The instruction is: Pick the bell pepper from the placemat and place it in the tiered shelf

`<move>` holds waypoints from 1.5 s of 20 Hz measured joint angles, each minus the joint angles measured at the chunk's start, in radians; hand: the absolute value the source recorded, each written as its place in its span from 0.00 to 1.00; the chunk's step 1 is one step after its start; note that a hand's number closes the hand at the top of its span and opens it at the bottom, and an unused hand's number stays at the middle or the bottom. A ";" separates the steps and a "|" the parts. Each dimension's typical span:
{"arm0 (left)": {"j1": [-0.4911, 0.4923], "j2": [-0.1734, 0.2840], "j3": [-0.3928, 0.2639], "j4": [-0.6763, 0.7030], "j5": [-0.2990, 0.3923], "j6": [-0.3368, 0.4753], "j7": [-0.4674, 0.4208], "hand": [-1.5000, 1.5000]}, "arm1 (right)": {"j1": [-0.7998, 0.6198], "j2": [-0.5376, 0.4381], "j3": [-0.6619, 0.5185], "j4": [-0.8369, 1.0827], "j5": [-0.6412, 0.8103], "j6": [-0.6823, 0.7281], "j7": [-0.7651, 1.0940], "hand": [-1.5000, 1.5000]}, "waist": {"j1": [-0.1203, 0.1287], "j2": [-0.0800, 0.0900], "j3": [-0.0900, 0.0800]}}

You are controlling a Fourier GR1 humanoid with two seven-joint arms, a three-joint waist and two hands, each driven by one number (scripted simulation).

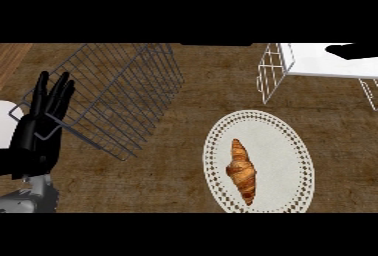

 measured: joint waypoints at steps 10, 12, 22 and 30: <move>0.002 0.006 0.010 -0.006 -0.008 0.007 0.018 0.50 | -0.084 -0.065 -0.105 0.058 -0.115 0.005 -0.094 0.00 | -0.014 -0.005 0.000; -0.006 0.016 0.022 0.000 0.001 0.001 0.027 0.50 | -0.087 -0.092 -0.122 0.052 -0.128 0.002 -0.077 0.00 | -0.021 -0.008 0.000; 0.025 0.017 0.038 -0.017 0.001 0.009 0.023 0.50 | 0.030 -0.294 -0.245 0.022 -0.231 0.104 0.012 0.00 | -0.048 -0.017 -0.001; 0.047 0.004 0.029 -0.032 -0.006 0.012 0.007 0.50 | 0.192 -0.428 -0.344 0.014 -0.346 0.301 -0.035 0.00 | -0.048 -0.015 -0.002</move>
